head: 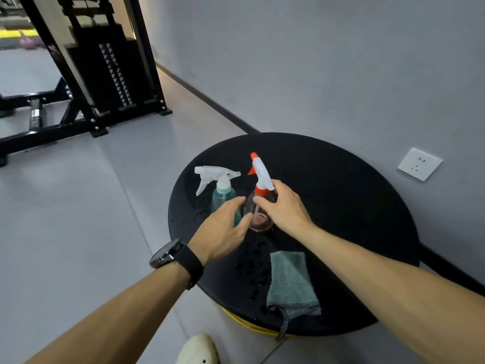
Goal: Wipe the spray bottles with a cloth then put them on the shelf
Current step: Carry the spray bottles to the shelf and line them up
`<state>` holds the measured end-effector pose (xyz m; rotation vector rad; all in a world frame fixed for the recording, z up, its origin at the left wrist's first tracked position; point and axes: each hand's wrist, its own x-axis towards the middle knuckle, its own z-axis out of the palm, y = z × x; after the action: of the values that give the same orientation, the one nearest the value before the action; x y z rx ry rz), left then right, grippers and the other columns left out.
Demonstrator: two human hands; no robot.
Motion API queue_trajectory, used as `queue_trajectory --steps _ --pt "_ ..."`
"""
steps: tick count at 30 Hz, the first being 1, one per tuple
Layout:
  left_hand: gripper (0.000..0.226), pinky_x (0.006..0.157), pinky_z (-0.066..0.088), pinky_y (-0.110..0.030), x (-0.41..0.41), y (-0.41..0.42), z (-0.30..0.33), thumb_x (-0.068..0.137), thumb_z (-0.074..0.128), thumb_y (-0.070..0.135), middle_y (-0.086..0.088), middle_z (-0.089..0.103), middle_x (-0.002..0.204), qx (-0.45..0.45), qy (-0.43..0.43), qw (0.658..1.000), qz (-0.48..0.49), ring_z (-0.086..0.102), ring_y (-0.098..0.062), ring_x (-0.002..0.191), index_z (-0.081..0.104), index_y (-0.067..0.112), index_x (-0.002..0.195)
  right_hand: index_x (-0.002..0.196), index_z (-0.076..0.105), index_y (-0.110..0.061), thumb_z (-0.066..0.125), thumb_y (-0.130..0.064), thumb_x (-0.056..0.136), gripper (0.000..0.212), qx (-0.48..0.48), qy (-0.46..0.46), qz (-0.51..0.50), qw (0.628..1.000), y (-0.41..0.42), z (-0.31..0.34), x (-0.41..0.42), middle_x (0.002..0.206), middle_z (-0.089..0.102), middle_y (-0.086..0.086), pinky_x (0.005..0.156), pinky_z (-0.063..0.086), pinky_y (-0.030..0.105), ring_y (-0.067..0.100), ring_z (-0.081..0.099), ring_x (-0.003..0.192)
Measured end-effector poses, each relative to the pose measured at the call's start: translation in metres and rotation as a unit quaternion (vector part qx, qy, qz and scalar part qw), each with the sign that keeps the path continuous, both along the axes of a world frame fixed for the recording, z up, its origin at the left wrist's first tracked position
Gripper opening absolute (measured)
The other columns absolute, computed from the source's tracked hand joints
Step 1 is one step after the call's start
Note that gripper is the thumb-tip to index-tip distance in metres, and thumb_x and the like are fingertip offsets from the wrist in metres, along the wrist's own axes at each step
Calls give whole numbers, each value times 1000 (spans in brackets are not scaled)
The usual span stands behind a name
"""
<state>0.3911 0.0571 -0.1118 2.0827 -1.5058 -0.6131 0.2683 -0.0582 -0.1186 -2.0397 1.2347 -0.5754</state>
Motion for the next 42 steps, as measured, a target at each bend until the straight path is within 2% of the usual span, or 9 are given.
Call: queue_trajectory --steps 4,15,20,24,26,34,37,42 --pt "55 115 29 -28 -1 -2 -4 105 44 40 -1 37 160 1 -4 1000 -7 40 -19 143 33 21 155 112 58 -24 64 -37 90 27 -1 -5 -10 1000 -3 -7 6 104 61 -6 69 41 27 14 59 94" --pt "50 105 27 -18 -3 0 13 105 45 38 1 43 157 -5 -11 1000 -5 42 -16 140 38 22 152 118 59 -19 57 -31 96 26 3 -2 -31 1000 -1 3 0 105 64 -1 69 40 28 20 61 94" --pt "52 115 27 -27 -11 5 30 105 44 39 -1 40 159 3 -20 1000 -8 39 -20 144 37 21 153 118 59 -20 57 -32 96 25 -6 -7 -42 999 -1 27 -23 106 64 -2 67 42 27 18 63 96" --pt "53 114 27 -24 -26 5 53 105 45 41 0 42 158 -16 -24 999 -17 40 -17 143 38 21 153 122 57 -20 58 -32 96 29 -14 -11 -55 998 0 53 -50 108 64 -1 76 50 29 17 63 101" --pt "54 113 25 -21 -36 6 67 105 46 40 1 41 159 -28 -24 999 -28 39 -15 144 37 20 153 124 57 -18 58 -31 96 31 -20 -11 -65 998 3 67 -66 109 63 -1 77 50 27 16 63 103" --pt "54 110 22 -16 -91 10 122 105 44 42 4 36 161 -73 -49 993 -81 36 -12 146 36 21 154 128 56 -15 58 -31 96 36 -66 -26 -117 991 22 119 -134 112 65 2 76 49 25 18 64 103" --pt "54 109 22 -16 -115 12 138 105 44 42 5 37 160 -88 -59 989 -100 36 -12 146 36 22 154 124 56 -13 58 -31 96 33 -80 -26 -143 986 33 135 -160 110 65 3 68 47 21 20 65 103" --pt "54 113 24 -19 -158 14 161 105 44 42 5 38 160 -105 -70 982 -142 36 -12 145 36 22 154 117 57 -18 58 -35 95 28 -92 -29 -172 980 49 155 -207 98 67 1 77 58 38 19 67 90"
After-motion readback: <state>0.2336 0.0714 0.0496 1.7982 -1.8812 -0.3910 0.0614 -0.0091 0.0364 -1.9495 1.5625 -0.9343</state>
